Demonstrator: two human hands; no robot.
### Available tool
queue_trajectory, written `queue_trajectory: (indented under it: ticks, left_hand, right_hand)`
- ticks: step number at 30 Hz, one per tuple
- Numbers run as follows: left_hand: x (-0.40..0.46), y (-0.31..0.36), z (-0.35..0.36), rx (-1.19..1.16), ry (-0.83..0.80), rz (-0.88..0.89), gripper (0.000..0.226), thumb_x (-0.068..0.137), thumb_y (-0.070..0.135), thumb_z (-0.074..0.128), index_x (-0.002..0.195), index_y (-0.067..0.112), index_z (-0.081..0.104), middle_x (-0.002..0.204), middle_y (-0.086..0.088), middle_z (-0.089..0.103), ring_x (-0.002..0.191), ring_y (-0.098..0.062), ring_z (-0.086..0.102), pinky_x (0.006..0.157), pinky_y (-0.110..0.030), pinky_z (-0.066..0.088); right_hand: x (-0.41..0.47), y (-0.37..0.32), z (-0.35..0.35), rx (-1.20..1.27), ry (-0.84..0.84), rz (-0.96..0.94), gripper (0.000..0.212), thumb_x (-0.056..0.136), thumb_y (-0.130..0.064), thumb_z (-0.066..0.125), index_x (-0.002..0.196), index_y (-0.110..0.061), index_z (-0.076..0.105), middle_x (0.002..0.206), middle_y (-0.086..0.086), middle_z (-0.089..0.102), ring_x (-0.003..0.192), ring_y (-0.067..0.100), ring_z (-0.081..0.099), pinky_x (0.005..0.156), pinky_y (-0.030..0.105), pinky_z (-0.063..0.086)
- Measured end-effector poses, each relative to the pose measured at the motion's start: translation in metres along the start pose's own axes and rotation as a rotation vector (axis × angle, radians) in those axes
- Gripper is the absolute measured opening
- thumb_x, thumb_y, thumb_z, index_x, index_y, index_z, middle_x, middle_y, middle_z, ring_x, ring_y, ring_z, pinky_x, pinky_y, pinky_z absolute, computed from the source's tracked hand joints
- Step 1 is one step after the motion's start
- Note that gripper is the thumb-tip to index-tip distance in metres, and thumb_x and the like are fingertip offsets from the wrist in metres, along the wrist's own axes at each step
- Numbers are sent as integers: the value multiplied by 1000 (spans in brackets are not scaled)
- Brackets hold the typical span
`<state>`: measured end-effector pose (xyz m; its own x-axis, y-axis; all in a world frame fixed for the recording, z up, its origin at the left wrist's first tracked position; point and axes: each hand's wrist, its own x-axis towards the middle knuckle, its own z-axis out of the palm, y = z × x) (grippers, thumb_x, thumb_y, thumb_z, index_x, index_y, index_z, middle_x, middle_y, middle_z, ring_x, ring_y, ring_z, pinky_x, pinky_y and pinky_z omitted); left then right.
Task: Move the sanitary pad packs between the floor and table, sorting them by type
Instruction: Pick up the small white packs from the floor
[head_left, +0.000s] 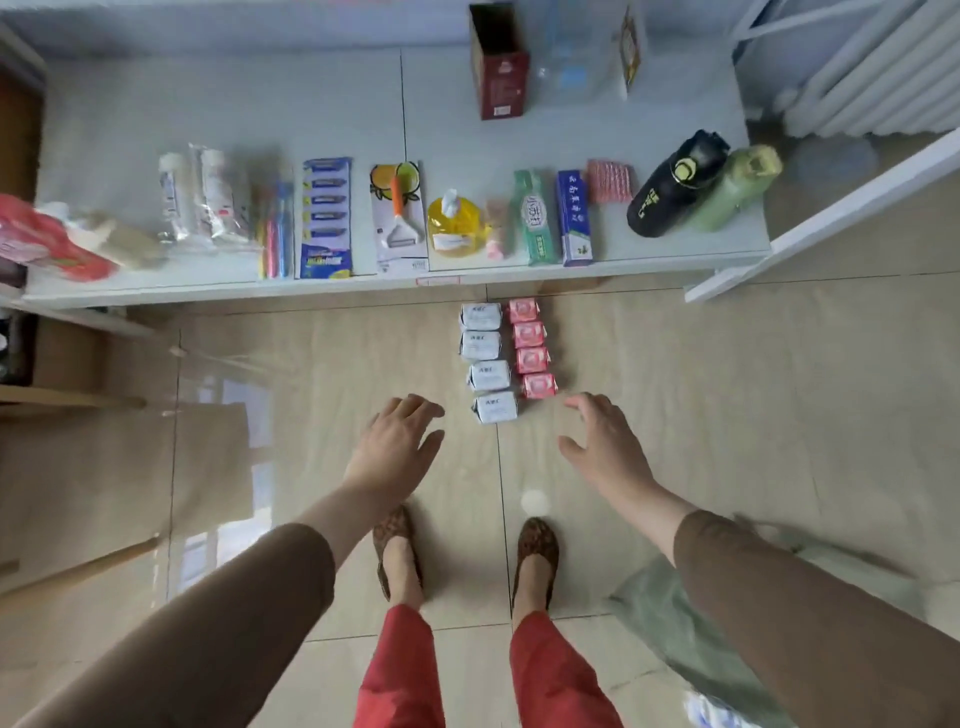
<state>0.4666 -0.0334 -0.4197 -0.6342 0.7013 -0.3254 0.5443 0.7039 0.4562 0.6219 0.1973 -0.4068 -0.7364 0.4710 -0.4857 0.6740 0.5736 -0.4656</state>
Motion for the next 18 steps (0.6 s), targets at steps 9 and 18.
queue_trajectory:
  ticks: [9,18]
  left_hand:
    - [79,-56,174,-30,-53,-167,46,93,28,60,137,20,50,132,-2,52,122,-24,47,96,-36,43]
    - [181,-90,282,-9,-33,-197,57,90,26,62,143,21,42,138,-7,44,124,-28,44,96,-40,41]
  right_hand:
    - [102,109,145,1,-153,-27,67,86,-19,63,146,-24,32,132,4,46,119,23,50,84,31,42]
    - [207,161,254,-59,-144,-124,80,76,-6,70,145,-22,32,141,5,35,117,28,52,72,31,41]
